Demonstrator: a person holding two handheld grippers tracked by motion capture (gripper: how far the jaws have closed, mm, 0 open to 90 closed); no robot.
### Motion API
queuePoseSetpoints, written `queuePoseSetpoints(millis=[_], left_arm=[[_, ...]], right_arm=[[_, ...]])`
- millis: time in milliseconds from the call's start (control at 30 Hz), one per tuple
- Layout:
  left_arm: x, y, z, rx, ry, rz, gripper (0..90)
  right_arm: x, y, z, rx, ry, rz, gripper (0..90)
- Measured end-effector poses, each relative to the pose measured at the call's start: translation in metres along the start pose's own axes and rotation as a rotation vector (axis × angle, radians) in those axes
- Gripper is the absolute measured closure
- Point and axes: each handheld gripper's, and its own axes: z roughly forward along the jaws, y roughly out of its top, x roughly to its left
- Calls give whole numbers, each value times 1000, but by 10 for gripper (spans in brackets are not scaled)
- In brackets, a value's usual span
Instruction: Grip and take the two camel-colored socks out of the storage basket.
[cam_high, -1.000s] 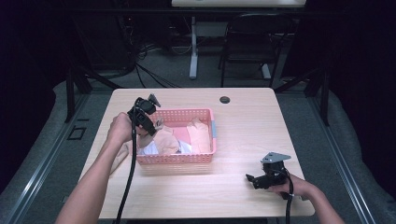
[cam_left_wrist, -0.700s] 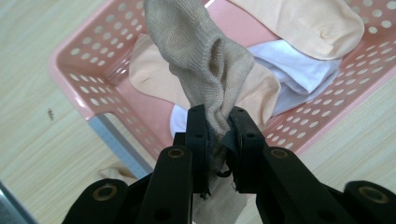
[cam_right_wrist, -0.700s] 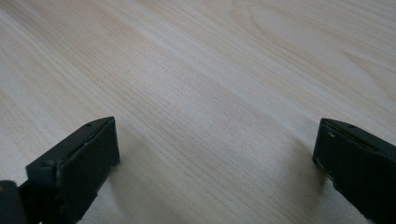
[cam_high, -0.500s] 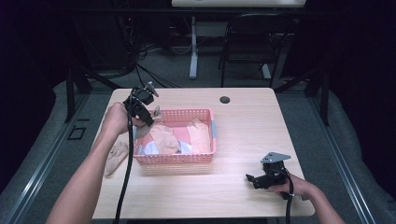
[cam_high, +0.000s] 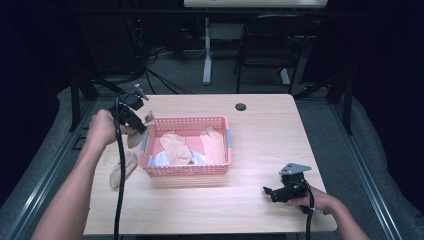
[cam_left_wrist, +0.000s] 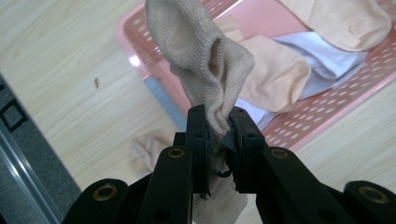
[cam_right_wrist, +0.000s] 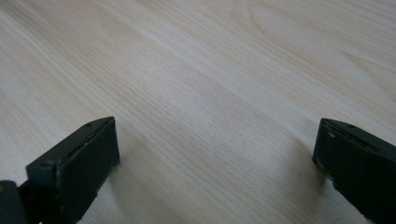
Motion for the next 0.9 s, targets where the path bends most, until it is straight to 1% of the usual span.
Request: queuePoseSetpoints(millis=[100, 133, 267, 467, 533, 600, 667, 900], left_arm=[[10, -11, -4, 8, 12, -19, 796], [13, -15, -5, 4, 15, -32, 796], [24, -27, -12, 1, 25, -55, 796], [37, -42, -14, -2, 34, -89, 797], [41, -46, -13, 2, 34, -108, 797], [44, -49, -13, 6, 34, -115, 797], [47, -53, -12, -1, 33, -122, 797], [52, -60, -9, 2, 29, -141, 797]], right_arm=[[0, 0, 0, 2, 1, 0, 0], [0, 0, 0, 1, 1, 1, 0], [0, 0, 0, -1, 1, 0, 0], [0, 0, 0, 0, 0, 0, 0], [0, 0, 0, 0, 0, 1, 0], [0, 0, 0, 0, 0, 0, 0], [0, 0, 0, -2, 0, 2, 0], [0, 0, 0, -3, 0, 2, 0]])
